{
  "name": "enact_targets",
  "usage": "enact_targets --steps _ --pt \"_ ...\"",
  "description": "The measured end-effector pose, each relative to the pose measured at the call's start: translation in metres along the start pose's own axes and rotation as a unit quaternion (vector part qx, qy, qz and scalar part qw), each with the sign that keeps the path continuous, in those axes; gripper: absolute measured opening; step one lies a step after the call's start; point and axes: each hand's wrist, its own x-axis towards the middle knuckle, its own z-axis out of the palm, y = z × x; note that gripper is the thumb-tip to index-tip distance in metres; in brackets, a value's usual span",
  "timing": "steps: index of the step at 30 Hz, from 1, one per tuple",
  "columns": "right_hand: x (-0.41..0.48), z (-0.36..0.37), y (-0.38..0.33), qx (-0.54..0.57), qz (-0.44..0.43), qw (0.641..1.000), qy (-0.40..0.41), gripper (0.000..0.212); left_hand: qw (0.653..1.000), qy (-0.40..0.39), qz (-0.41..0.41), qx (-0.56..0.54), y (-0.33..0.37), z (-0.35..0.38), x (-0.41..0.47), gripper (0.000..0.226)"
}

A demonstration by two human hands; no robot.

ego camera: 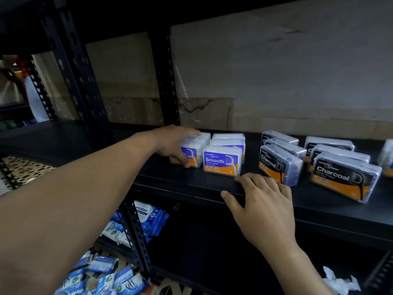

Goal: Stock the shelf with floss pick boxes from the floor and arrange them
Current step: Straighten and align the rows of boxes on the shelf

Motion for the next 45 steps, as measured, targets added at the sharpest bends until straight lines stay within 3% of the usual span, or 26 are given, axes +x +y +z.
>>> enact_targets --steps 11,22,35,45 --pt "-0.001 -0.006 -0.002 0.000 0.003 1.000 -0.010 0.053 1.000 0.006 0.024 0.004 0.016 -0.013 -0.016 0.132" --pt "-0.005 -0.023 0.009 0.033 -0.011 0.998 -0.046 0.045 0.992 0.037 0.118 0.024 0.078 -0.021 -0.022 0.083" --pt "-0.009 -0.022 0.019 0.054 -0.008 0.998 -0.021 0.041 0.989 0.048 0.129 0.056 0.081 0.001 -0.006 0.076" --pt "-0.008 -0.017 0.019 0.055 0.000 0.998 -0.009 0.040 0.990 0.086 0.114 -0.012 0.083 0.007 -0.001 0.069"
